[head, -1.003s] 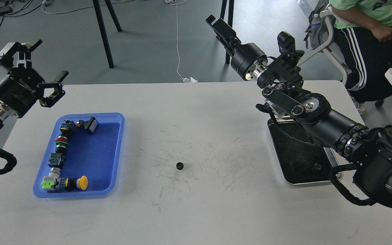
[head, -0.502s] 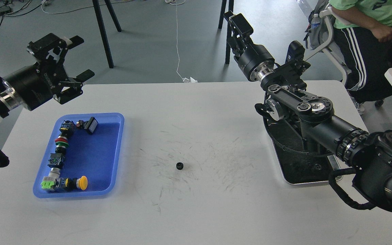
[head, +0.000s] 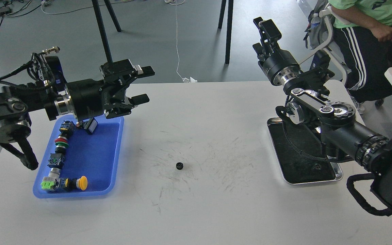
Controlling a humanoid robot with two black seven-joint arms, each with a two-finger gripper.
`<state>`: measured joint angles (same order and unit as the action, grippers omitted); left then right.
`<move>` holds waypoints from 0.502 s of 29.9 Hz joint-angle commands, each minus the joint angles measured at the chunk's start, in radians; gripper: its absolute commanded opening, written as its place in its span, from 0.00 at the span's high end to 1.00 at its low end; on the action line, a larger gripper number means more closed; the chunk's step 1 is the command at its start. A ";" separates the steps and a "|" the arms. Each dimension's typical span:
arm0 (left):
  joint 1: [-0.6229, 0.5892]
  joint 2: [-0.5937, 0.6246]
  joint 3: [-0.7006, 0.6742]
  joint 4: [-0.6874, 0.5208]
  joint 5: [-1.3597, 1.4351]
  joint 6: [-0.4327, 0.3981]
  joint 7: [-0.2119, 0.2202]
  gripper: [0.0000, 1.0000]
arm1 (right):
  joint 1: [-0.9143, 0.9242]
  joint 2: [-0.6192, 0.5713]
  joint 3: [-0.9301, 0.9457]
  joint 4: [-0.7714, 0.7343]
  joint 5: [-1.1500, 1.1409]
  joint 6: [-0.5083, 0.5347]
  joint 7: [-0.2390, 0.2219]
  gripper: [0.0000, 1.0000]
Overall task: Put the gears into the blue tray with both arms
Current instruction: 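Swing the left gripper over the blue tray toward the table center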
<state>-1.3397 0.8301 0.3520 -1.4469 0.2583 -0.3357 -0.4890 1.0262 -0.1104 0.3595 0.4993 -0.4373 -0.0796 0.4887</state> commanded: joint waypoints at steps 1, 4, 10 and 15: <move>-0.009 -0.043 0.004 0.063 -0.034 0.084 0.000 0.02 | -0.005 -0.008 0.018 -0.001 0.000 0.000 0.000 0.06; 0.007 -0.089 0.025 0.069 -0.016 0.156 0.000 0.01 | -0.015 -0.008 0.026 -0.001 0.000 0.001 0.000 0.06; -0.022 -0.092 0.082 0.048 0.142 0.185 0.000 0.01 | -0.021 -0.008 0.027 -0.001 0.000 0.000 0.000 0.06; -0.125 -0.108 0.226 0.042 0.220 0.236 0.000 0.02 | -0.021 -0.008 0.046 -0.001 0.000 0.000 0.000 0.06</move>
<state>-1.4080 0.7316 0.4992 -1.4033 0.4475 -0.1225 -0.4889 1.0049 -0.1181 0.3970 0.4985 -0.4370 -0.0794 0.4887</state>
